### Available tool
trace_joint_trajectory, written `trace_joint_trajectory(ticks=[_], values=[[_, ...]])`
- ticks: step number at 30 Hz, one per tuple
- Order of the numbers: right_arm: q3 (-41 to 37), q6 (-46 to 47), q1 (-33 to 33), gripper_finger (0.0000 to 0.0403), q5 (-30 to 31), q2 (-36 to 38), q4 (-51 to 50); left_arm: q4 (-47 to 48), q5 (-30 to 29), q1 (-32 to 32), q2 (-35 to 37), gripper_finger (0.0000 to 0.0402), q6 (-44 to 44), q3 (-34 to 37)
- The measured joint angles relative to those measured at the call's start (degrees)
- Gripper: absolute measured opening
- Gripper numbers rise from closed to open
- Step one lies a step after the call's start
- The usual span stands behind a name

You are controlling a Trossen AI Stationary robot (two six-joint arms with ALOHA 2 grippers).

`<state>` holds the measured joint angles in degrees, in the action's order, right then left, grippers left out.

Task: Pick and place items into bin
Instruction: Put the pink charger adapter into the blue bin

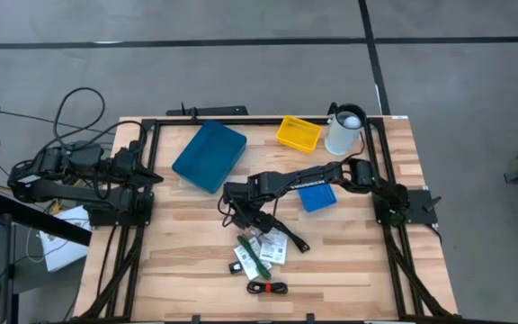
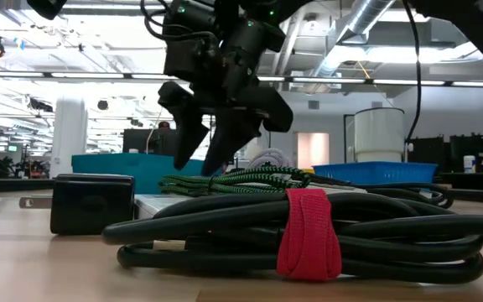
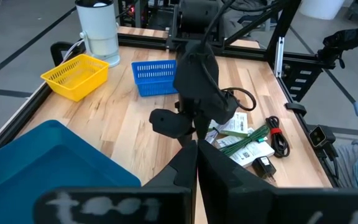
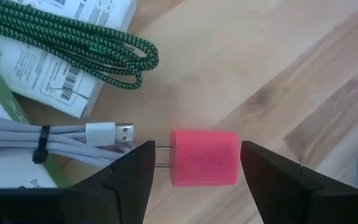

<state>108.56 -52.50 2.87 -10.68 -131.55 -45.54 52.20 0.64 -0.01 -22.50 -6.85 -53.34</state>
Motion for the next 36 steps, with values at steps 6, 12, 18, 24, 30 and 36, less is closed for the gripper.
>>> trace_joint_trajectory(ticks=[6, 12, 18, 24, 30, 36], values=[[-0.03, -0.04, -0.4, 0.0233, 0.05, 0.0, 0.22, -0.02, 0.0, 0.0, 0.0, 0.0, -0.01, 0.0], [-0.03, -0.06, -0.52, 0.0233, 0.05, 0.0, 0.97, 0.01, 0.0, 0.0, 0.0, 0.0, 0.0, 0.0], [-0.03, -0.06, -0.78, 0.0233, 0.04, 0.0, 1.03, -0.02, 0.0, -0.02, 0.0, 0.0, 0.0, 0.0], [-0.03, -0.06, -0.79, 0.0233, 0.02, 0.0, 0.98, -0.02, 0.0, -0.02, 0.0, 0.0, 0.0, 0.0], [-0.03, -0.05, -0.79, 0.0233, -1.17, 0.0, 0.9, -0.01, 0.0, -0.01, 0.0, 0.0, -0.01, 0.0], [-0.15, -0.04, -0.99, 0.0233, -2.07, -1.35, 0.4, 0.01, 0.0, -0.01, 0.0, 0.0, -0.01, 0.0]])
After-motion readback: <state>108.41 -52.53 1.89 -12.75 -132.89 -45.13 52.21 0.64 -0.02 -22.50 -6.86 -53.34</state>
